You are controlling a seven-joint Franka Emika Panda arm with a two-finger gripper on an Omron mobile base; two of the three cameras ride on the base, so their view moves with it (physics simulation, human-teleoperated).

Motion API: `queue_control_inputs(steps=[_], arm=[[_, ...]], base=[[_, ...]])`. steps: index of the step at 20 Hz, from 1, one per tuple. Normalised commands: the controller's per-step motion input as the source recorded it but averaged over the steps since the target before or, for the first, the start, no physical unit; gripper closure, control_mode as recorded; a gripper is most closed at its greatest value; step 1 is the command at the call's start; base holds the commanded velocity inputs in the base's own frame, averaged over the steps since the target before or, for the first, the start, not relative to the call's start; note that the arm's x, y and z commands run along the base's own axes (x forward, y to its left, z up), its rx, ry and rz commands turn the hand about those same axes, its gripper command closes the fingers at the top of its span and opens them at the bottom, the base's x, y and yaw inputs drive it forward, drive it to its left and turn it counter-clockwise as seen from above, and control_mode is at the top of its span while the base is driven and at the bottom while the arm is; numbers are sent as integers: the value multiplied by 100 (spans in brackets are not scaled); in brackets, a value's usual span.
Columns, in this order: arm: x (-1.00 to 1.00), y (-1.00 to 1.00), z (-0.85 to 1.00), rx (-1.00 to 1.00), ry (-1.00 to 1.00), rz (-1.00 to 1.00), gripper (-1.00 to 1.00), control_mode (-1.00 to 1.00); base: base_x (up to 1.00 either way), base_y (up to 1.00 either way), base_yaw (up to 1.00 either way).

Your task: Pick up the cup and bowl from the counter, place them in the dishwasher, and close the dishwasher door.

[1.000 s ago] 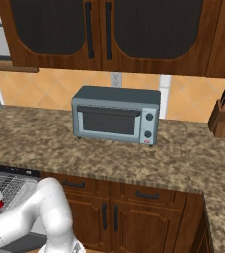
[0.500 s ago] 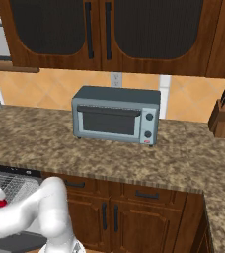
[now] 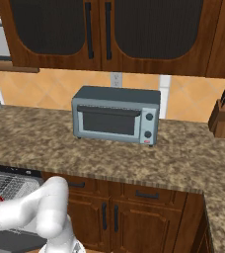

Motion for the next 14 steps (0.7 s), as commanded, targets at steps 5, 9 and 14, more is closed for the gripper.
queue_control_inputs(steps=[5,9,14], arm=[[0,2,0,0,-1,1,-100,-100],[-21,0,12,1,-15,1,-100,-100],[-39,0,30,6,-22,5,-100,-100]], base=[[0,0,0],[0,0,0],[0,0,0]])
